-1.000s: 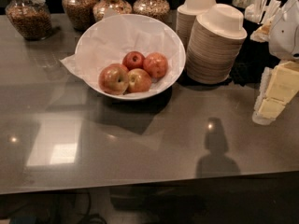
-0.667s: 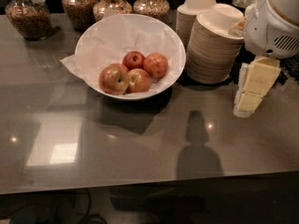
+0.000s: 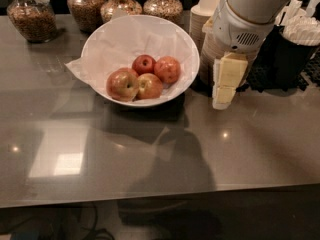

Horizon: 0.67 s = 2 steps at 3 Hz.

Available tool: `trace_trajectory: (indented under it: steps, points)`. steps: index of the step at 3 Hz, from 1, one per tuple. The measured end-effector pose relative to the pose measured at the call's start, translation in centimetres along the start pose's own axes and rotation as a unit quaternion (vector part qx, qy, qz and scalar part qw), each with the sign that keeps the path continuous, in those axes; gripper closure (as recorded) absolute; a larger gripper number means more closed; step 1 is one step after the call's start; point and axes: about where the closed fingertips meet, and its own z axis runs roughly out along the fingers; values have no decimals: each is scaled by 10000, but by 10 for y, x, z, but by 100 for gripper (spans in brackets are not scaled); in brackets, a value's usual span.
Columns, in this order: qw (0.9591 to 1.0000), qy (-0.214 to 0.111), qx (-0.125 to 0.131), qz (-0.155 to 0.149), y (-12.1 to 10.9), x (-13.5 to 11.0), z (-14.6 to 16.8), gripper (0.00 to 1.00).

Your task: Pick apple from white bowl

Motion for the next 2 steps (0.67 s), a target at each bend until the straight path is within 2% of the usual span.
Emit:
trace_trajectory:
  steps: [1,2]
  points:
    - [10000,-1,0,0,0,0,0,0]
    - [9997,-251,8,13,-13,-8,18,0]
